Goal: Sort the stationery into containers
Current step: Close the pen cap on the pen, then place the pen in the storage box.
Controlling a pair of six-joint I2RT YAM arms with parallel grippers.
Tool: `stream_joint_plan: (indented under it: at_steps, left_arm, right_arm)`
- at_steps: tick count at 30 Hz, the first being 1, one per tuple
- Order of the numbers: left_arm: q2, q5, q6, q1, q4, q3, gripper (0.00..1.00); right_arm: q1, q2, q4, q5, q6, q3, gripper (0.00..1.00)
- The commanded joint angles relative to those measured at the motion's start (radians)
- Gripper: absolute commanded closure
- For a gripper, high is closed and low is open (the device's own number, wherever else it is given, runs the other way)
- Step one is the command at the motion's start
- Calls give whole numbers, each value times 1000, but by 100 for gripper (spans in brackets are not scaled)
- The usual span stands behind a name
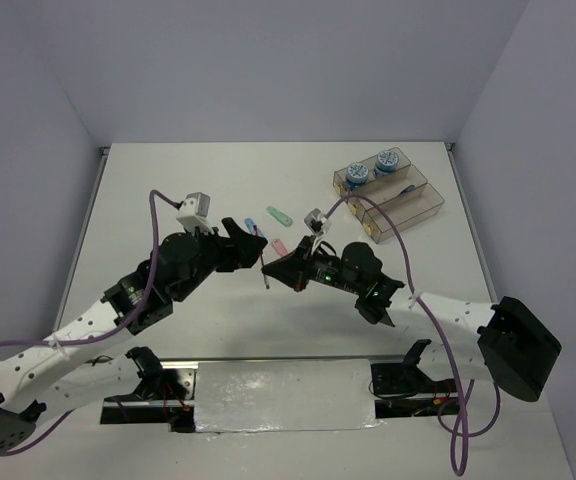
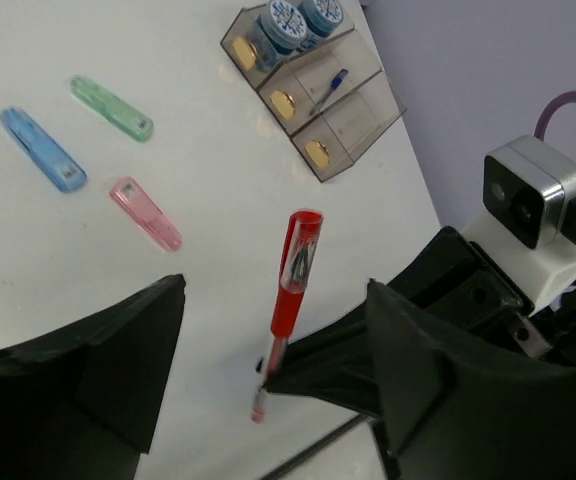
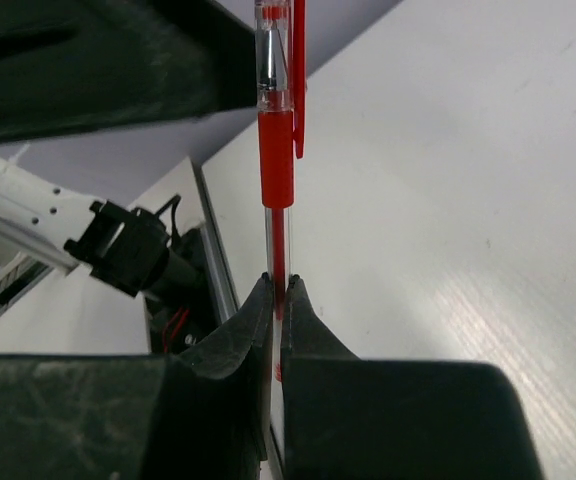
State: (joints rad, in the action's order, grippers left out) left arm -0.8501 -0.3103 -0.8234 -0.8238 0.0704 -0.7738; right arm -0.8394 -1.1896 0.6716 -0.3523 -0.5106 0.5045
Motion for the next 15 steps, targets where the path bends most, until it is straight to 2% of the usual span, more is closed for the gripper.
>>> stream_joint_plan:
  at_steps: [1,2,7,9,11,13,14,15]
  left_arm:
    - [-10,-64,23,-18,209,-103,10]
    - [-26,-75,33,-18,216,-155,1]
    - [-49,-159,50,-18,281,-312,1]
    - [-55,-261,40,-17,353,-360,1]
    - [-81,-327,38,-17,517,-433,1]
    - [-106,-349,95,-17,657,-473,1]
    - [-106,-348,111,-17,693,-473,1]
    - [-99,-342,139,-17,721,-464,1]
  right_arm:
    - [-20,-5,148,76,29,14,100]
    - [-18,-13,149,84,23,14,100]
    - [6,-74,54,179,-3,63,100]
    - [61,-74,-80,263,-48,107,100]
    - [168,-58,-203,425,-157,156,100]
    - [261,-35,-358,522,-257,184,100]
    - [301,-30,-413,626,-281,221,100]
    - [386,-37,-491,662,-293,244,100]
